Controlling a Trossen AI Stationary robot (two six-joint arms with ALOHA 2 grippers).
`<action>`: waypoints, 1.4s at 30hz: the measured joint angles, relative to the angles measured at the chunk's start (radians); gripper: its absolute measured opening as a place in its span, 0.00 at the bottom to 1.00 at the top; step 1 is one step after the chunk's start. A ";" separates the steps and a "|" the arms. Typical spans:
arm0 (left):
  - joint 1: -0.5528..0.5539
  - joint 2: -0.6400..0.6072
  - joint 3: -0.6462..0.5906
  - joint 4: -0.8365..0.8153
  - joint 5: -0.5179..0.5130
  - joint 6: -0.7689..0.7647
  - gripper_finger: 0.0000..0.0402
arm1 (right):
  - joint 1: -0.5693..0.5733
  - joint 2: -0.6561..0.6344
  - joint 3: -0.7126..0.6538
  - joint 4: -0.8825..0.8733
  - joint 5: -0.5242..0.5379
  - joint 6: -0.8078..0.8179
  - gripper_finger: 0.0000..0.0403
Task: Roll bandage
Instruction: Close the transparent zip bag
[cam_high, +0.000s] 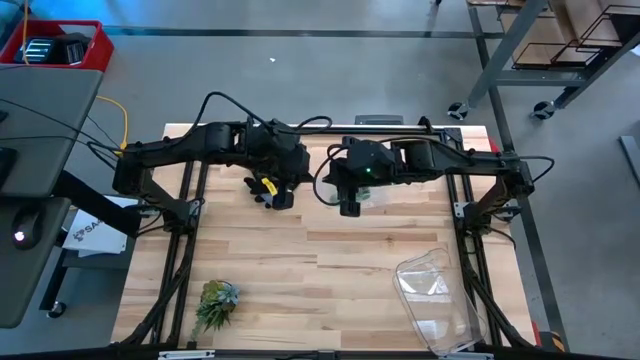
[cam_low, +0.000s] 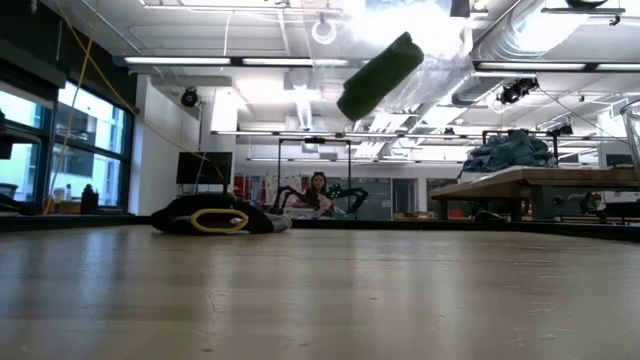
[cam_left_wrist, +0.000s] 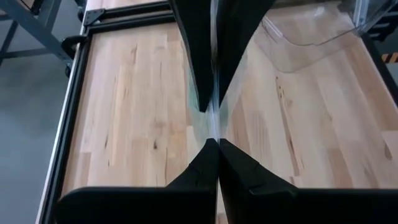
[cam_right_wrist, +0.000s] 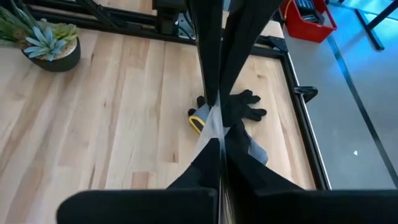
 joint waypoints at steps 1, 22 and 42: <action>0.000 0.000 0.000 -0.003 -0.002 0.000 0.00 | 0.000 0.000 0.000 -0.003 -0.001 0.000 0.00; 0.027 -0.013 -0.002 -0.107 0.016 -0.001 0.00 | -0.003 -0.011 0.000 -0.032 -0.046 0.007 0.00; -0.033 -0.016 -0.033 0.062 -0.024 0.009 0.56 | -0.010 -0.010 0.000 -0.040 -0.049 0.004 0.00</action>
